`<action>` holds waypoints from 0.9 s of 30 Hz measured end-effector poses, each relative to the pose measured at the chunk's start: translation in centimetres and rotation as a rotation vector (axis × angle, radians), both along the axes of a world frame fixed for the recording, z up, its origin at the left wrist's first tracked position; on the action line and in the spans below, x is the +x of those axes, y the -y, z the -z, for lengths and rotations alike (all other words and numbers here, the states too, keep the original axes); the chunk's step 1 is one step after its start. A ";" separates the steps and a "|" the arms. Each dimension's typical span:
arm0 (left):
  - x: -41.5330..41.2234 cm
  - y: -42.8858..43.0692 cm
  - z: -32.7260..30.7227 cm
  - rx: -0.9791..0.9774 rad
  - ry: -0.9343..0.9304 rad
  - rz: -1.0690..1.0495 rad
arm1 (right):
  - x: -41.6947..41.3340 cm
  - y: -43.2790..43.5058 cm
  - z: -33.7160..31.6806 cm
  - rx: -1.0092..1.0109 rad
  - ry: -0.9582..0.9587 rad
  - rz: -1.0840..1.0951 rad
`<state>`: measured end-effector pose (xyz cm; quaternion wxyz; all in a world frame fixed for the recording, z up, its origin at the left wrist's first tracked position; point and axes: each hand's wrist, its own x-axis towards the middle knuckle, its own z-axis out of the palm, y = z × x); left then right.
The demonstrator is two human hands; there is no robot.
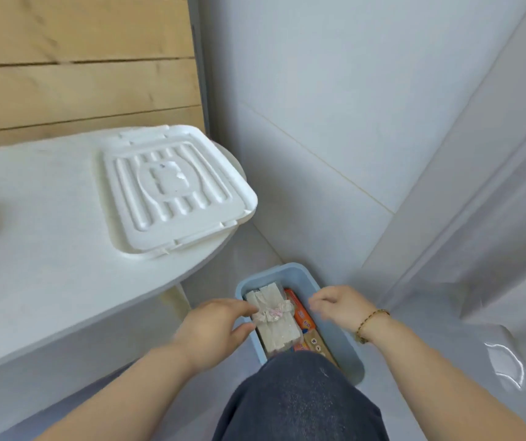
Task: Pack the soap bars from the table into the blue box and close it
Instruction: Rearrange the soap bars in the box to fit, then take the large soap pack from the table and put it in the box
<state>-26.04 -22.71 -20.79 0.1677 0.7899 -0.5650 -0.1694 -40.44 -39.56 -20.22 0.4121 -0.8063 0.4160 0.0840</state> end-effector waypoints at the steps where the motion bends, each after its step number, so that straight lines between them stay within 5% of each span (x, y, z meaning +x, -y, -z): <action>1: 0.0 -1.0 -1.5 -0.073 -0.001 -0.009 | 0.4 -0.4 -1.9 -0.007 0.039 -0.009; 8: 1.9 -11.8 -11.7 -0.577 0.151 -0.274 | 6.4 -7.1 -13.7 -0.107 0.381 -0.194; 17: 9.7 -26.3 -13.7 -0.878 0.399 -0.991 | 20.1 -21.0 -16.7 0.001 0.397 -0.535; 20: 11.8 -28.7 -12.2 -0.904 0.124 -1.226 | 23.9 -25.4 -16.4 0.065 0.389 -0.576; 23: 13.3 -29.7 -11.2 -0.832 -0.276 -1.230 | 26.9 -29.7 -16.9 0.148 0.432 -0.597; 27: 14.5 -29.7 -10.5 -0.761 -0.378 -1.141 | 30.9 -33.9 -16.9 0.113 0.391 -0.600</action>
